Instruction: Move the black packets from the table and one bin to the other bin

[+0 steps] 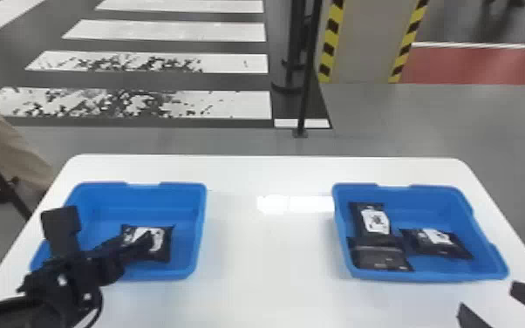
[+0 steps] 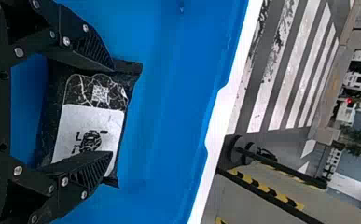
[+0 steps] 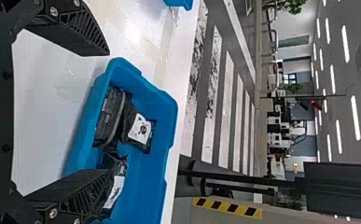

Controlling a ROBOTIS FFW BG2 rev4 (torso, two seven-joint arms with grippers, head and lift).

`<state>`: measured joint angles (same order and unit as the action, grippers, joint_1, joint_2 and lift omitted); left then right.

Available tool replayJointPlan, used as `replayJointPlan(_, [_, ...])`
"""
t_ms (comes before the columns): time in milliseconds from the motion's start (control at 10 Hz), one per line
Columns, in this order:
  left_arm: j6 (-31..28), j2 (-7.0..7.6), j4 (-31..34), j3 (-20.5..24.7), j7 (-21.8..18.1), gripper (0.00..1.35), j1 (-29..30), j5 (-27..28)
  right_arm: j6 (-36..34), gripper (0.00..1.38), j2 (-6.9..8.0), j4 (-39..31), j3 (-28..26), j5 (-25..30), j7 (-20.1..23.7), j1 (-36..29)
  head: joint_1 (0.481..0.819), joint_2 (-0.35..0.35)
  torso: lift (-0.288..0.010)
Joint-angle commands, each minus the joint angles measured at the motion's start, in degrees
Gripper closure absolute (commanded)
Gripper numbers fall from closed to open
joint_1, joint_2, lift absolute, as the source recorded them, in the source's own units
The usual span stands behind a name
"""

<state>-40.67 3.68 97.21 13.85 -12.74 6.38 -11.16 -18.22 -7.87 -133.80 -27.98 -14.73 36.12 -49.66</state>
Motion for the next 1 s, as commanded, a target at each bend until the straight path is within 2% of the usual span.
replayJointPlan(0, [-1.8, 0.45, -1.1, -0.4, -0.1, 0.66, -0.8, 2.8, -0.1, 0.13, -0.04, 0.3, 0.1, 0.0, 0.1, 0.2, 0.695, -0.021, -0.11])
replayJointPlan(100, [-0.4, 0.36, -2.5, -0.3, -0.1, 0.56, -0.8, 3.5, -0.2, 0.13, 0.05, 0.6, 0.1, -0.1, 0.2, 0.3, 0.695, -0.018, -0.11])
replayJointPlan(200, [0.0, 0.27, -3.8, -0.1, -0.1, 0.47, -0.9, 6.6, -0.2, 0.13, -0.04, 0.8, 0.1, -0.5, 0.3, 0.4, 0.695, -0.01, -0.11])
replayJointPlan(300, [-0.5, 0.45, -4.7, -0.1, -1.0, 0.64, -1.0, 8.1, -0.2, 0.13, 0.05, 1.1, 0.1, -0.6, 0.4, 0.6, 0.695, 0.0, -0.11])
replayJointPlan(400, [2.7, 0.45, -4.7, -0.4, -1.1, 1.11, -0.5, 8.9, -0.2, 0.13, 0.05, 1.4, 0.1, -0.8, 0.4, 0.6, 0.695, 0.008, -0.11])
replayJointPlan(500, [4.5, -0.52, -4.6, 0.7, -0.7, 1.2, -0.1, 8.9, -0.2, 0.13, 0.05, 1.7, 0.1, -1.1, 0.5, 0.6, 0.695, 0.011, -0.11])
replayJointPlan(700, [5.8, -0.78, -3.1, 0.2, -1.1, 1.21, 0.1, 6.4, -0.5, 0.13, 0.05, 2.1, 0.1, -1.3, 0.7, 0.9, 0.695, 0.018, -0.11])
replayJointPlan(900, [8.3, -1.66, 4.3, 0.1, -1.0, 1.21, 3.6, 2.0, -0.8, 0.13, 0.05, 2.7, 0.1, -1.3, 0.9, 1.2, 0.695, -0.004, -0.11])
